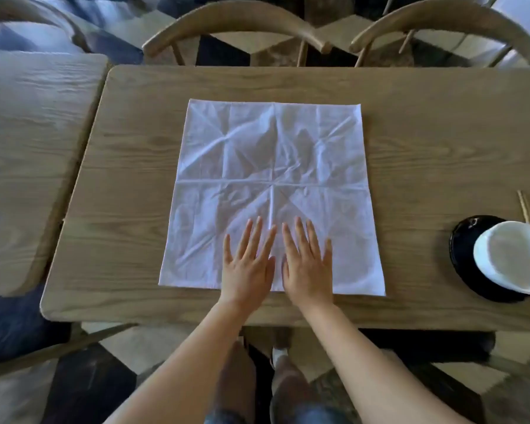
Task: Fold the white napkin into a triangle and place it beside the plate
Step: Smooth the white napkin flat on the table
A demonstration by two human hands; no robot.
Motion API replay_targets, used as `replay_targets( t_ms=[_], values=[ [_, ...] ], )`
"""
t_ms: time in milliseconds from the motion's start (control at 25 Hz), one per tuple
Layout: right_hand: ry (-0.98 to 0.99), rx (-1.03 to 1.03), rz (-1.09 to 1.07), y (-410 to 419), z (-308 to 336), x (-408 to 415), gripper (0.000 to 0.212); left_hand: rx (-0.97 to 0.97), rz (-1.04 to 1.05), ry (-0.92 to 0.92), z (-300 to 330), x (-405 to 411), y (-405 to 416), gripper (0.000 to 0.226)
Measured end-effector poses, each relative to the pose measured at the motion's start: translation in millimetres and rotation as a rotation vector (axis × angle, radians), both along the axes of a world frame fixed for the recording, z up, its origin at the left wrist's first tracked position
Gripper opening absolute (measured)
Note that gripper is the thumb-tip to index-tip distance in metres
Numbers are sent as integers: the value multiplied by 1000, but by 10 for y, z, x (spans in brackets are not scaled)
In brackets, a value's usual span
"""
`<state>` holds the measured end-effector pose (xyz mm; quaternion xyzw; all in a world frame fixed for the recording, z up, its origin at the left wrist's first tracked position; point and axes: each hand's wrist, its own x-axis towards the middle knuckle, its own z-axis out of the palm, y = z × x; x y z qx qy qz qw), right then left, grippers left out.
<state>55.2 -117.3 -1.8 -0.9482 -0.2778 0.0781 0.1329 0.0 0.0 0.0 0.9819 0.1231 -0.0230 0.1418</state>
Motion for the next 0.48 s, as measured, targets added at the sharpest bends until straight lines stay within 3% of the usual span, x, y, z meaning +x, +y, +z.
replay_targets(
  t_ms=[280, 400, 480],
  values=[
    [-80, -113, 34, -316, -310, 353, 61, 93, -80, 35, -373, 94, 385, 64],
    [-98, -146, 30, -633, -310, 651, 63, 90, -11, 25, -363, 143, 808, 67],
    [-96, -114, -95, -747, -294, 787, 65, 69, 87, 16, -311, 172, 1069, 67]
  ],
)
